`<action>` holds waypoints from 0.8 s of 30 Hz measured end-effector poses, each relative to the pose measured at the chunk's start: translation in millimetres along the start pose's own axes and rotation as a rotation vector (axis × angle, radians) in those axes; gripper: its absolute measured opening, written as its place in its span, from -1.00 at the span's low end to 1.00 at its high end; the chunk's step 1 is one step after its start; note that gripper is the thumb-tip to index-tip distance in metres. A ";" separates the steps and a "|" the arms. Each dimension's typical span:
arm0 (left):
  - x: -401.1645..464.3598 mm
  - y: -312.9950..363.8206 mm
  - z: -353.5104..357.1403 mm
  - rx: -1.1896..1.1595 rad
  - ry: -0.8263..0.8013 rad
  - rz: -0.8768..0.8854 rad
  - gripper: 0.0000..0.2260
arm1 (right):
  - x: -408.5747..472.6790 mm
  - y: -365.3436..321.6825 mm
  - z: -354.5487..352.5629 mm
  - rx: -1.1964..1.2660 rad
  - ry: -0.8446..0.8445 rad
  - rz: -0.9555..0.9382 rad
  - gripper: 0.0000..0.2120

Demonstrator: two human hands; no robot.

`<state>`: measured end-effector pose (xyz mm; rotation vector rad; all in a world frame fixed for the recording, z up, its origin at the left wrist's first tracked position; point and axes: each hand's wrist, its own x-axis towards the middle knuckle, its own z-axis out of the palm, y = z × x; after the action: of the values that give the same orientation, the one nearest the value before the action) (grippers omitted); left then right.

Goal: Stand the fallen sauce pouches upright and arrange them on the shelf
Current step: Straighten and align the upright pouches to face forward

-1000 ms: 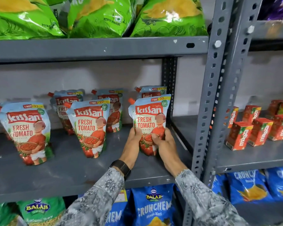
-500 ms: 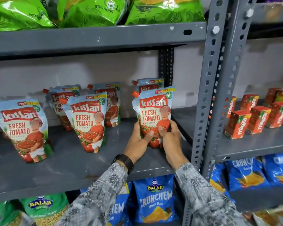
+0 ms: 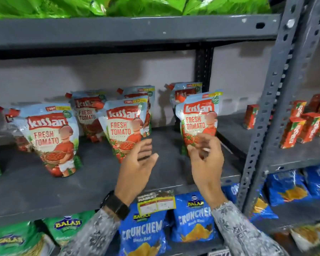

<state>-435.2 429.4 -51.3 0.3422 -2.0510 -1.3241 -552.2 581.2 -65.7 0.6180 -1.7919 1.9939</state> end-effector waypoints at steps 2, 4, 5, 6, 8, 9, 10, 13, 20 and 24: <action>-5.9 -10.7 -26.2 0.019 0.190 -0.006 -0.73 | -11.8 -9.4 22.8 -0.010 -0.166 -0.004 -0.62; 0.3 -26.3 -50.8 0.087 0.319 -0.020 -0.72 | -18.4 -13.3 49.9 -0.017 -0.370 0.049 -0.47; 7.3 -33.8 -61.1 0.132 0.336 -0.030 -0.66 | -19.0 -14.5 63.3 -0.011 -0.453 0.100 -0.36; 16.1 -40.9 -69.6 0.163 0.316 -0.044 -0.57 | -18.0 -15.3 76.6 0.000 -0.508 0.155 -0.25; 34.0 -49.0 -79.3 0.173 0.196 -0.058 -0.32 | -11.4 -14.0 97.6 0.004 -0.573 0.224 -0.13; 41.7 -51.8 -82.4 0.148 0.118 -0.055 -0.21 | -8.3 -13.3 105.6 0.002 -0.599 0.239 -0.12; 49.6 -52.9 -86.5 0.092 0.047 -0.063 -0.14 | -4.7 -13.0 113.0 0.006 -0.628 0.255 -0.12; 67.7 -58.7 -97.8 -0.100 -0.107 -0.152 -0.06 | 2.5 -9.1 123.9 0.050 -0.712 0.314 -0.14; 76.2 -55.6 -96.0 -0.139 -0.184 -0.194 -0.40 | 8.1 -2.0 130.2 0.111 -0.740 0.313 -0.34; 73.3 -50.9 -77.4 -0.163 -0.178 -0.179 -0.42 | 15.3 9.2 118.4 0.131 -0.695 0.325 -0.42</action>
<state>-445.9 311.9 -47.1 0.3519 -2.0774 -1.6720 -562.2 462.4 -54.5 1.2526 -2.2739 2.3033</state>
